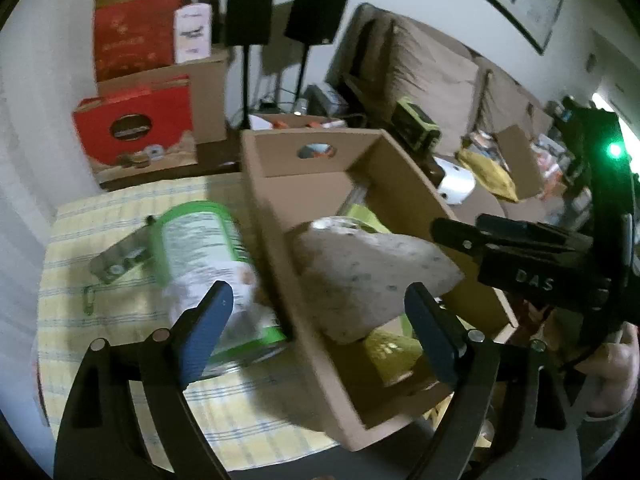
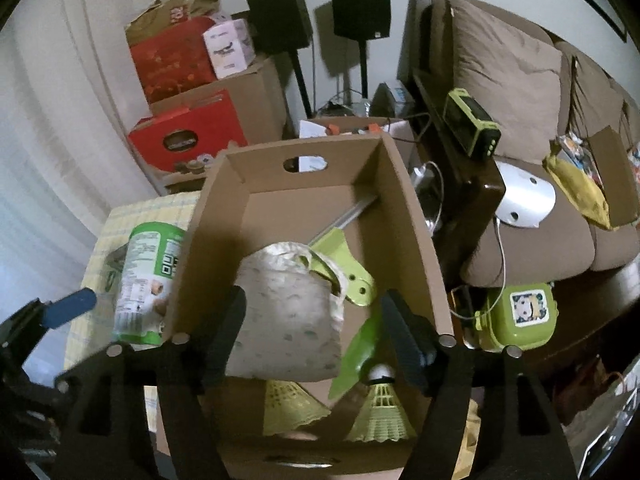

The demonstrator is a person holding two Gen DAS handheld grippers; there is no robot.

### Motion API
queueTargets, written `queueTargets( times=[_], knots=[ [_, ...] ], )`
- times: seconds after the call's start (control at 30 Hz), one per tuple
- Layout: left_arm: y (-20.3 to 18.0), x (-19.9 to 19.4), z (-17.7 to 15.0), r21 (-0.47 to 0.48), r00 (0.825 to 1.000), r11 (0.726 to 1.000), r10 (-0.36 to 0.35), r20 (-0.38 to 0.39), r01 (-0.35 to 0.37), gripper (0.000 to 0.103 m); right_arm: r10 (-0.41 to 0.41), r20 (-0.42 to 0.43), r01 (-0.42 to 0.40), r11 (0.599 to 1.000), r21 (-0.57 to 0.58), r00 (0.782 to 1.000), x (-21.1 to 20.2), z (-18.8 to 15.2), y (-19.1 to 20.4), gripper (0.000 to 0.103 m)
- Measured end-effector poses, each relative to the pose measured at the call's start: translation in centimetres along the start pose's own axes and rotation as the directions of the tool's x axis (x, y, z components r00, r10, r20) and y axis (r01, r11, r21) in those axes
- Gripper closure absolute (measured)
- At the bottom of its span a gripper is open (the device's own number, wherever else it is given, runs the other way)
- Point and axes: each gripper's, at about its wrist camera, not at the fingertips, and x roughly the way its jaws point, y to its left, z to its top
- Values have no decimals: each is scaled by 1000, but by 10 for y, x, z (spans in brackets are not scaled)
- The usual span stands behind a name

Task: Organize objects
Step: 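Lower both held items into the box and open both grippers, then move the left gripper to the green carabiner on the table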

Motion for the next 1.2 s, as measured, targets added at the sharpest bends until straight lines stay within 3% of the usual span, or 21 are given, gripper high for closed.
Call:
queueTargets(
  times=[0.43, 0.77, 1.13, 1.2],
  knots=[
    [48, -31, -11, -53, 987, 987, 154, 49, -152, 16, 46, 29, -43, 995, -93, 999, -3, 0, 52, 24],
    [92, -48, -20, -131, 975, 970, 216, 60, -207, 10, 95, 29, -90, 985, -146, 995, -3, 4, 89, 23],
    [137, -64, -25, -221, 960, 941, 274, 58, -255, 3, 180, -13, -180, 973, -145, 984, 7, 10, 120, 16],
    [149, -67, -25, -249, 959, 935, 275, 60, -253, 3, 192, -16, -192, 971, -145, 981, 9, 12, 126, 10]
  ],
)
